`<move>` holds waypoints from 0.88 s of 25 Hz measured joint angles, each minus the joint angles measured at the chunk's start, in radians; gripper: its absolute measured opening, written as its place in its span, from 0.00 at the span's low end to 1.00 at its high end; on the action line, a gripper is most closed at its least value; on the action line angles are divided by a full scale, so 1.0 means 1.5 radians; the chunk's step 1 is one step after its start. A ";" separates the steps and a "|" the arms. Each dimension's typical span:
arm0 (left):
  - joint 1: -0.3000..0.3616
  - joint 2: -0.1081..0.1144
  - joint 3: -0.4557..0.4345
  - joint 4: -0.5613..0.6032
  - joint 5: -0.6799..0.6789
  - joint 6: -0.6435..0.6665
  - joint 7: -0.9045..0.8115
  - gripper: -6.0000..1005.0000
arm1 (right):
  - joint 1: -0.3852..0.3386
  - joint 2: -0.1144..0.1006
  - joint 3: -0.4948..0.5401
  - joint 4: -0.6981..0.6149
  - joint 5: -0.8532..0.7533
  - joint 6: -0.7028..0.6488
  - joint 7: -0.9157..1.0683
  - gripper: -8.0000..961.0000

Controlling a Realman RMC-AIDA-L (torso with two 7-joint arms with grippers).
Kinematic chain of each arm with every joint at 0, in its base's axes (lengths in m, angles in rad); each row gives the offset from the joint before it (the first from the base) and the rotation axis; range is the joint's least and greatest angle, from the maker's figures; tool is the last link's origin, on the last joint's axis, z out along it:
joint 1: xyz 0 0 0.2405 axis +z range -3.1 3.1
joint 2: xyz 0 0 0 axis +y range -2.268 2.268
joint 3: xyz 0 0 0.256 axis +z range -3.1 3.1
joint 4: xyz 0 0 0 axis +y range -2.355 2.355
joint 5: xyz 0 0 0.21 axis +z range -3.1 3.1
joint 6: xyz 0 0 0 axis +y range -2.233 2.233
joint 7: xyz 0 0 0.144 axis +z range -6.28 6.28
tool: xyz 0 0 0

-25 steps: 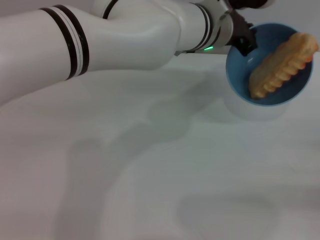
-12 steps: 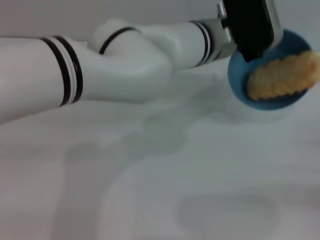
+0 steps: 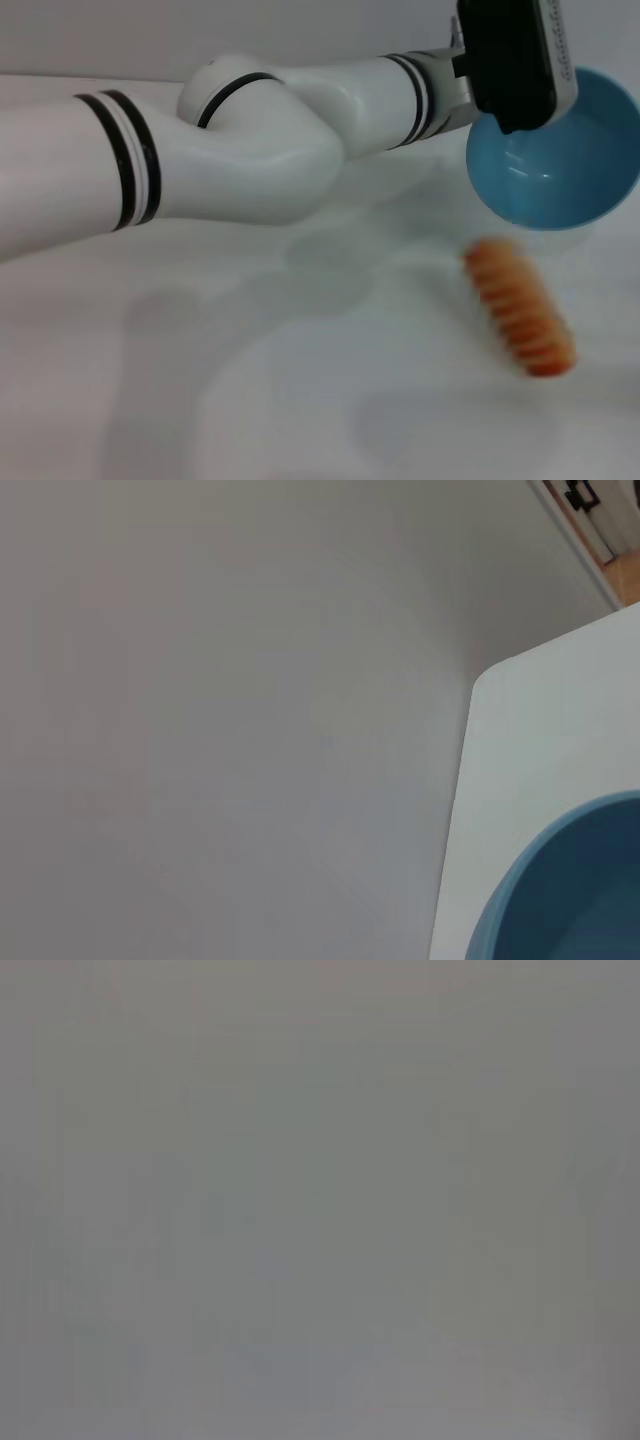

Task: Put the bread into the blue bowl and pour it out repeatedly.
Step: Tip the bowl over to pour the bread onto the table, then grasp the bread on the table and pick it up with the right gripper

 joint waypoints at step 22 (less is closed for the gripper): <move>0.069 0.006 -0.205 -0.019 -0.005 0.065 -0.250 0.00 | 0.117 -0.007 -0.236 -0.141 -0.573 0.106 0.775 0.78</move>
